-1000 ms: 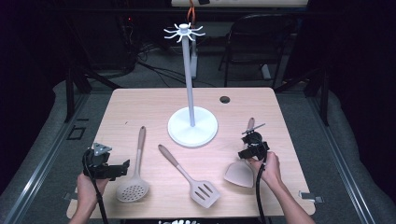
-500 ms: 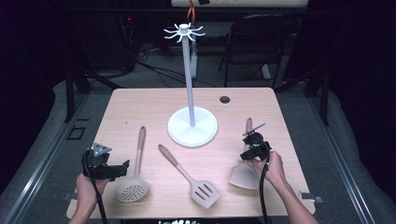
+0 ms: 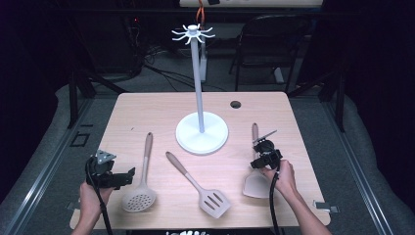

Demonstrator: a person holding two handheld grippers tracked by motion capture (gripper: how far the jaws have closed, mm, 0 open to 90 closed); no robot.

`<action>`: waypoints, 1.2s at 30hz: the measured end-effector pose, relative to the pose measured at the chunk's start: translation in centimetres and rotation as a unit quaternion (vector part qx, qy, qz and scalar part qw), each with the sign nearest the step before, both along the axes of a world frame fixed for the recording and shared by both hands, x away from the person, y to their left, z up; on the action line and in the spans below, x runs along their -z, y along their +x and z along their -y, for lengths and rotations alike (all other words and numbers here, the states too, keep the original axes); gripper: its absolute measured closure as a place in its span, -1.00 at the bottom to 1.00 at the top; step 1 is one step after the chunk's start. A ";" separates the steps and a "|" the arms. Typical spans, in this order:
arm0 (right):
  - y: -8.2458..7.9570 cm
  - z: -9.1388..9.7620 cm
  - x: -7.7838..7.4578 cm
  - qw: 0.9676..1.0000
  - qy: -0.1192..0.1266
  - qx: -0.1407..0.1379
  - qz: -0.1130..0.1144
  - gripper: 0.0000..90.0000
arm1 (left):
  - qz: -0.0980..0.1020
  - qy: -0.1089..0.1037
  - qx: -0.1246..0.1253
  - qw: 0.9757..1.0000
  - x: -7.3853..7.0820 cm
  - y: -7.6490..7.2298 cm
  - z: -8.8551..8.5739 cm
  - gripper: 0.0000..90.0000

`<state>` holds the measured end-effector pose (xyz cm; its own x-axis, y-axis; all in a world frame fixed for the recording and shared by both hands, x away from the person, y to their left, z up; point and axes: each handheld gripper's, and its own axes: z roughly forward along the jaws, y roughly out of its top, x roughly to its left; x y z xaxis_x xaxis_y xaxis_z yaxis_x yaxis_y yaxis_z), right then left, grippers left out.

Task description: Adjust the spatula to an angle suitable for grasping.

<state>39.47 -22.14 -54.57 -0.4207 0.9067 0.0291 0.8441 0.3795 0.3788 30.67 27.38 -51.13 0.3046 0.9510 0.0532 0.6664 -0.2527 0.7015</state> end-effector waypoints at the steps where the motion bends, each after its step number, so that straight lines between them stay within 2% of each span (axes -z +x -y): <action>1: 0.0 0.0 0.0 1.000 0.000 0.000 0.000 0.34 | 0.000 0.000 0.000 1.000 0.0 0.0 0.0 -0.96; 5: 0.0 0.2 -0.1 1.000 0.007 -0.002 -0.008 0.37 | -0.003 0.000 0.002 1.000 0.1 0.1 0.0 -0.96; 6: 0.0 0.3 -0.2 1.000 0.001 -0.008 -0.015 0.40 | -0.003 0.000 0.001 1.000 0.1 0.1 0.0 -0.96; 11: -0.2 0.4 -0.2 1.000 0.004 -0.016 -0.026 0.47 | -0.003 0.000 0.003 1.000 0.1 0.0 0.1 -0.96; 17: -0.6 0.0 -0.3 0.999 0.005 -0.030 -0.036 0.65 | -0.004 0.001 0.004 1.000 0.1 0.1 0.1 -0.96; 19: -0.8 -0.2 -0.4 0.999 -0.011 -0.036 -0.040 0.66 | -0.004 0.002 0.004 1.000 0.1 0.0 0.1 -0.96; 23: -0.9 -0.3 -0.4 0.999 -0.014 -0.030 -0.036 0.57 | -0.005 0.003 0.005 1.000 0.1 0.1 0.1 -0.96; 29: -0.3 -0.5 0.0 0.999 -0.015 -0.030 -0.037 0.54 | -0.008 0.007 0.008 1.000 0.2 0.2 0.4 -0.96; 35: -0.1 -0.9 0.1 0.999 -0.013 -0.016 -0.036 0.71 | -0.013 0.008 0.009 1.000 0.3 0.2 0.4 -0.96; 36: -0.1 -0.7 0.2 0.999 -0.003 -0.009 -0.036 0.72 | -0.013 0.008 0.010 1.000 0.3 0.2 0.5 -0.96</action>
<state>39.38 -21.39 -54.74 -0.4332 0.8996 0.0550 0.8627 0.3962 0.3143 30.90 26.91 -51.44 0.3241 0.9441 0.0599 0.6787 -0.2762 0.6805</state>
